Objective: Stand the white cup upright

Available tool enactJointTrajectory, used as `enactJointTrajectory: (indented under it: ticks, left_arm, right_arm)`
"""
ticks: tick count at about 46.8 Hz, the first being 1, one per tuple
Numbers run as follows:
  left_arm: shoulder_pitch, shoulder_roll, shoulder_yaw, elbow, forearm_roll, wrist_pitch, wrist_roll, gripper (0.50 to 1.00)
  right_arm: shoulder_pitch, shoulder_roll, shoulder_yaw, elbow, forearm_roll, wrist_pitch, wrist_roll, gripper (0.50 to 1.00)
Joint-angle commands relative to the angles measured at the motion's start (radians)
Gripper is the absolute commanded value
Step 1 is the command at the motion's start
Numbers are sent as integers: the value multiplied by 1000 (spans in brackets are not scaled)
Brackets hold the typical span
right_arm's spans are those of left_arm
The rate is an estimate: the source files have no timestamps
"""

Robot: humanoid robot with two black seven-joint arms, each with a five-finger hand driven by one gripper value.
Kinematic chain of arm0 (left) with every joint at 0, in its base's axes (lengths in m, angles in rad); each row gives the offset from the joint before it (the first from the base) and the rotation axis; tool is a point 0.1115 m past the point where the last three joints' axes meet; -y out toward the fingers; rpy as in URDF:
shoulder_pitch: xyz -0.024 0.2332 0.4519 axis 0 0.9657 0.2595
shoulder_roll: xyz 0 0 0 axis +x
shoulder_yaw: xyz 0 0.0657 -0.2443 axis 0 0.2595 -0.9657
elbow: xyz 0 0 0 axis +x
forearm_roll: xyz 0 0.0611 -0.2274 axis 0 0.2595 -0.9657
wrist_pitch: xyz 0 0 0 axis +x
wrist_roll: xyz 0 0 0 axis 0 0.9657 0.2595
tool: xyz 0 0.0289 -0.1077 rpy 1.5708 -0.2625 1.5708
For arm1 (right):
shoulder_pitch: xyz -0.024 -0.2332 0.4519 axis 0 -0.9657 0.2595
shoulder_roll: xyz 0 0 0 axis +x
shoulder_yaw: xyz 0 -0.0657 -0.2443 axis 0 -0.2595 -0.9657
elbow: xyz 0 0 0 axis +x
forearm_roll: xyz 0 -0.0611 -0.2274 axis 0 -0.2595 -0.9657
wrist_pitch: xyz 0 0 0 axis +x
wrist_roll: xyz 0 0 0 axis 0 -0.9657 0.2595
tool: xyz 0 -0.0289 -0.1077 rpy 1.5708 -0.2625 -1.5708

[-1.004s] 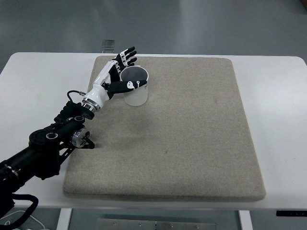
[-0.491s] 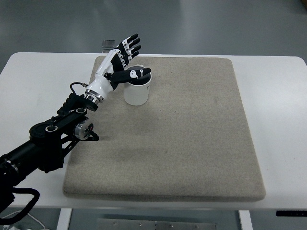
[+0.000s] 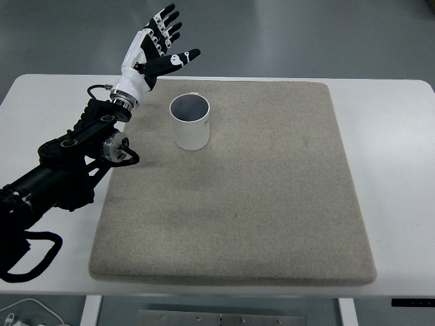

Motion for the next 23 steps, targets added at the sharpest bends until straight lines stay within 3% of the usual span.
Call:
enactJointTrajectory:
  ticks: [1, 23]
  left_arm:
    - [-26, 0, 0, 11, -20, 1, 0, 992]
    - [-73, 0, -14, 82, -181, -2, 0, 994]
  right_arm:
    - [0, 0, 0, 0, 0, 0, 0, 930]
    - [0, 0, 2, 0, 0, 0, 0, 930]
